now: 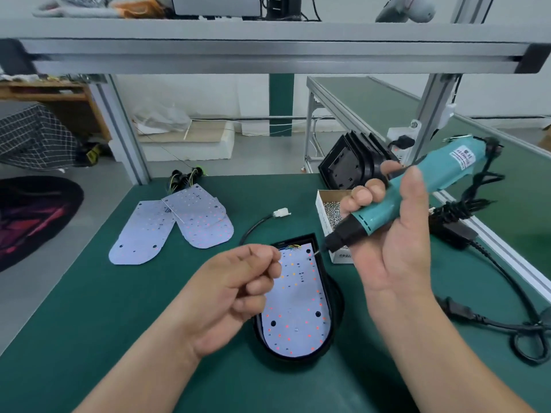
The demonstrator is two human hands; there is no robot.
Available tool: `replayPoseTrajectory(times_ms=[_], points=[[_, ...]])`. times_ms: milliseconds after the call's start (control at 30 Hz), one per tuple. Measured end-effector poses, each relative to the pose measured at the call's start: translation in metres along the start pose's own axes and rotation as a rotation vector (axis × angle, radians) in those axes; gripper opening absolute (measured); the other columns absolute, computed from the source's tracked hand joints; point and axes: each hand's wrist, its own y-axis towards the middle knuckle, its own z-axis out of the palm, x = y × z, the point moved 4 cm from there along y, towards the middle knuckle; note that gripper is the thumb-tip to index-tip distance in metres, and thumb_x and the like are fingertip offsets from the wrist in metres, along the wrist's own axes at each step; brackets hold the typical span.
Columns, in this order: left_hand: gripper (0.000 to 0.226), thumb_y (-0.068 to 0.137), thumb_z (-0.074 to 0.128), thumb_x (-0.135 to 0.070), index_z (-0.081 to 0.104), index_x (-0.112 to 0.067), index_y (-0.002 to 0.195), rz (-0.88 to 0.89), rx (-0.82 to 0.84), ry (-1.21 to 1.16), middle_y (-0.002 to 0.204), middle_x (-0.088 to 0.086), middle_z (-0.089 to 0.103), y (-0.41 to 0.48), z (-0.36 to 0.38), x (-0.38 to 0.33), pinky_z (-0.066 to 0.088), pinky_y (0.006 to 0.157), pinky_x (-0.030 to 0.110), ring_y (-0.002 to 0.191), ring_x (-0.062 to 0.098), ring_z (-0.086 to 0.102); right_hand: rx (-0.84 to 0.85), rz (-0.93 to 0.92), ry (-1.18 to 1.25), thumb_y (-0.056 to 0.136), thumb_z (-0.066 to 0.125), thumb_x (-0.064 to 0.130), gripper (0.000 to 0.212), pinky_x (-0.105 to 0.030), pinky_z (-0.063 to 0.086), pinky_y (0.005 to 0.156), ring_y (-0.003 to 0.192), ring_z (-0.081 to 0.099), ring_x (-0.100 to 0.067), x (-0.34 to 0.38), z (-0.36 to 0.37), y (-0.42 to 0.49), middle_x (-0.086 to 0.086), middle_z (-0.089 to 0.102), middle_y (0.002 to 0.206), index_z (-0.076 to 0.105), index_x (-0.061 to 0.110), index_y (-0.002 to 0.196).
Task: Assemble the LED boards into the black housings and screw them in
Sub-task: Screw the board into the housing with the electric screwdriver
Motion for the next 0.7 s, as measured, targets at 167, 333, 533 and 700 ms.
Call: replayPoseTrajectory(times_ms=[167,333,533,700], points=[[0.008,0.088,0.074,-0.026,0.075,-0.020,0.083,0.115,-0.019,0.427,0.082,0.005,0.066,-0.005,0.004,0.002,0.028,0.046,0.019,0.056,0.013,0.027,-0.006,0.043,0.029,0.106,0.061,0.033,0.014,-0.027,0.048,0.074,0.071,0.052,-0.013,-0.009,0.009,-0.013,0.003,0.048,0.079,0.063,0.019,0.105],[0.005,0.084,0.072,-0.029,0.076,-0.026,0.085,0.157,-0.048,0.613,0.079,-0.003,0.072,-0.006,0.006,0.007,0.037,0.049,0.017,0.050,0.005,0.045,-0.004,0.060,-0.018,0.104,0.059,0.027,0.009,-0.025,0.046,0.067,0.065,0.050,-0.011,-0.012,0.009,-0.015,0.005,0.047,0.076,0.062,0.020,0.105],[0.008,0.084,0.072,-0.030,0.078,-0.028,0.089,0.156,-0.039,0.655,0.078,-0.009,0.071,-0.006,0.008,0.014,0.039,0.049,0.013,0.051,0.000,0.048,0.034,0.069,-0.071,0.104,0.056,0.024,0.008,-0.025,0.046,0.064,0.062,0.049,-0.011,-0.017,0.009,-0.018,0.004,0.048,0.073,0.062,0.019,0.104],[0.009,0.084,0.071,-0.031,0.079,-0.028,0.089,0.158,-0.042,0.646,0.078,-0.007,0.071,-0.006,0.008,0.014,0.039,0.050,0.014,0.053,0.002,0.048,0.029,0.088,-0.095,0.105,0.054,0.024,0.008,-0.026,0.046,0.062,0.061,0.048,-0.012,-0.019,0.005,-0.017,0.004,0.046,0.073,0.061,0.019,0.105]])
